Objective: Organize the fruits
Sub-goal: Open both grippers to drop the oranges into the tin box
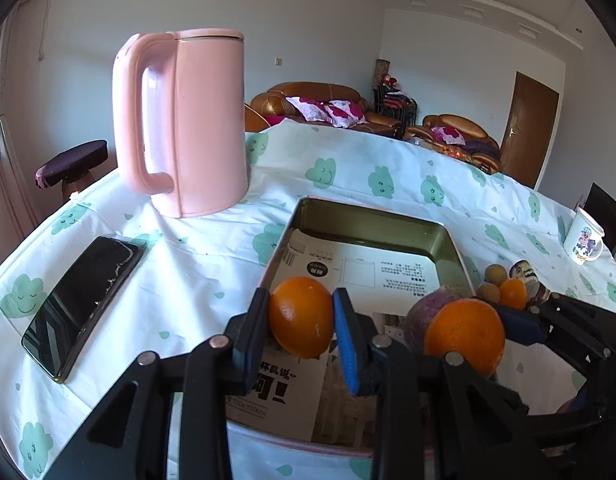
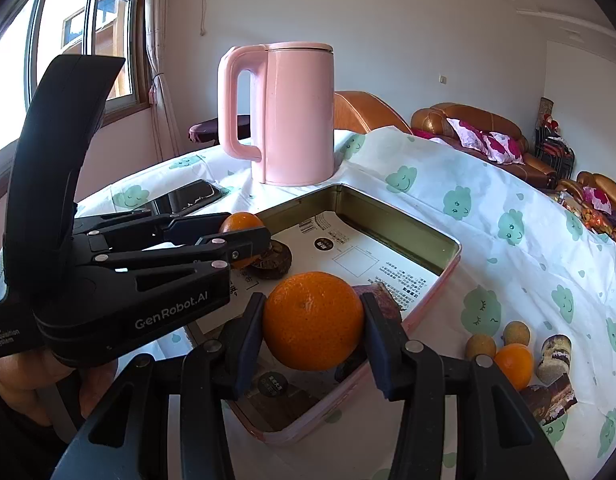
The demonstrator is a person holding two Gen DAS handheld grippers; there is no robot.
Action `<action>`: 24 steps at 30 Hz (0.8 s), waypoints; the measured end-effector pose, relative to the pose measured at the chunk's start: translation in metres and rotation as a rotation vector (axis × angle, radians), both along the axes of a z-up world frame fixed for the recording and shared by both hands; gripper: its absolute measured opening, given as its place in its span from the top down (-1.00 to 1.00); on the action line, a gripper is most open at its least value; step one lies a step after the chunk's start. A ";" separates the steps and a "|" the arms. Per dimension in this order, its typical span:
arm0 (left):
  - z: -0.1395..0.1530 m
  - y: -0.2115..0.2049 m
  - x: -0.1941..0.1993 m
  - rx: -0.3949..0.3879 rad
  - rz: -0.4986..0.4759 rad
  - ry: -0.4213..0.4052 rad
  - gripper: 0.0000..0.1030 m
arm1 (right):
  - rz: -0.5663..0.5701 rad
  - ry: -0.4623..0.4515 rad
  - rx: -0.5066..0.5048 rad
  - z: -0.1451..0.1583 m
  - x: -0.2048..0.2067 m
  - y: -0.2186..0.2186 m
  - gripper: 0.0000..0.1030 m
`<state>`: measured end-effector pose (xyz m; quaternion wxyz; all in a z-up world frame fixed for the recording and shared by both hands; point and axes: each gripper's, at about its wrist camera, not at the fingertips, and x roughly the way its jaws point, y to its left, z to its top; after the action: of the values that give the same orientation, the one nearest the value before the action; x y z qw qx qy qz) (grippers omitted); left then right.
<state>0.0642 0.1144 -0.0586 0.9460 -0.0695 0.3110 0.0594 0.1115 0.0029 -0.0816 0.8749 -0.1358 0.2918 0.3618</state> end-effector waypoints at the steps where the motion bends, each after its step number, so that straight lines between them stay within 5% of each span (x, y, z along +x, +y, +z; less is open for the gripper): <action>1: -0.001 -0.001 0.001 0.000 -0.007 0.005 0.35 | 0.001 -0.003 -0.005 0.000 0.000 0.001 0.04; 8: -0.001 0.001 -0.001 -0.008 0.011 0.005 0.28 | 0.021 0.002 -0.014 -0.001 -0.004 0.005 -0.12; 11: 0.004 -0.003 -0.006 -0.017 0.001 -0.015 -0.15 | 0.003 -0.007 -0.001 0.003 -0.006 -0.002 -0.39; 13: 0.011 -0.008 -0.011 0.008 0.026 -0.046 -0.73 | -0.010 -0.008 0.011 0.008 -0.008 -0.014 -0.39; 18: 0.028 -0.030 -0.014 0.018 -0.015 -0.093 -0.79 | -0.107 -0.053 -0.002 0.021 -0.006 -0.068 -0.41; 24: 0.039 -0.080 -0.003 0.047 -0.111 -0.098 -0.79 | -0.364 -0.006 0.020 0.021 0.029 -0.152 -0.41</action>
<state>0.0608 0.0347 -0.0198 0.9633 -0.0327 0.2661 0.0107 0.1407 -0.1488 -0.0606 0.9281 -0.0732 0.3054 0.1999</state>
